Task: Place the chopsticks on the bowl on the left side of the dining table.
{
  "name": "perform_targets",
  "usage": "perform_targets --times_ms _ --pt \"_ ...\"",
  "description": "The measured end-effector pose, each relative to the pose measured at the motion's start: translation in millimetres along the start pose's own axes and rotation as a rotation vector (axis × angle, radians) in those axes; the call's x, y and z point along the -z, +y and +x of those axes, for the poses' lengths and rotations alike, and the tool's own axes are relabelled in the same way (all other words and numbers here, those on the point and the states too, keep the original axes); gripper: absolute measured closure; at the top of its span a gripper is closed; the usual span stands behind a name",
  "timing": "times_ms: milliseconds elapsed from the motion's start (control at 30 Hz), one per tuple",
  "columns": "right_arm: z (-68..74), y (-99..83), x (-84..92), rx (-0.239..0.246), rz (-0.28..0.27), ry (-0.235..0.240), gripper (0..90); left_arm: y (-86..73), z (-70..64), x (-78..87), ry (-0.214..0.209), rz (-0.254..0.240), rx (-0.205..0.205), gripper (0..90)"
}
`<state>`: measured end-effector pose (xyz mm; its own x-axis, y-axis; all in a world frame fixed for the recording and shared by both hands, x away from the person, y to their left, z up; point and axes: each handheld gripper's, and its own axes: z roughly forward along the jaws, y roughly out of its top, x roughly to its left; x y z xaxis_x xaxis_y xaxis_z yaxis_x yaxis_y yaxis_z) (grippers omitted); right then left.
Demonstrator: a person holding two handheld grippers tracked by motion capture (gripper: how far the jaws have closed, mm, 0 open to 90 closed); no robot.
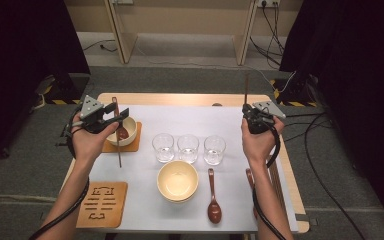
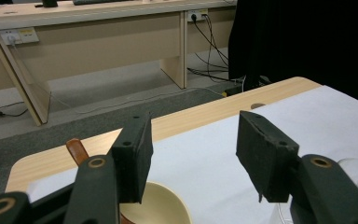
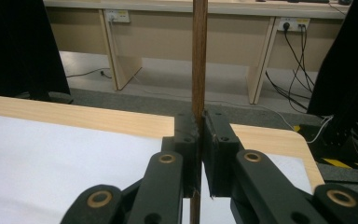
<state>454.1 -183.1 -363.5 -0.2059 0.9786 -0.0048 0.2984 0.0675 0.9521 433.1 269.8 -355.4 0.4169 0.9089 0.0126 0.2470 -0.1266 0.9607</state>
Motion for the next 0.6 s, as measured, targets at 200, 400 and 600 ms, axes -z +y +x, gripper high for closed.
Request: perform_targets --times_ms 200,400,600 --pt "3.5 0.6 -3.3 0.0 -0.006 0.003 85.1 3.0 -3.6 -3.7 -0.007 -0.002 -0.008 45.2" --pt "8.0 2.8 -6.1 0.005 -0.016 0.008 85.0 7.2 -7.4 -7.4 -0.018 -0.003 -0.017 45.3" --pt "13.0 5.0 -11.4 0.015 -0.007 0.022 85.0 8.9 -9.6 -10.2 -0.024 0.0 -0.02 45.2"
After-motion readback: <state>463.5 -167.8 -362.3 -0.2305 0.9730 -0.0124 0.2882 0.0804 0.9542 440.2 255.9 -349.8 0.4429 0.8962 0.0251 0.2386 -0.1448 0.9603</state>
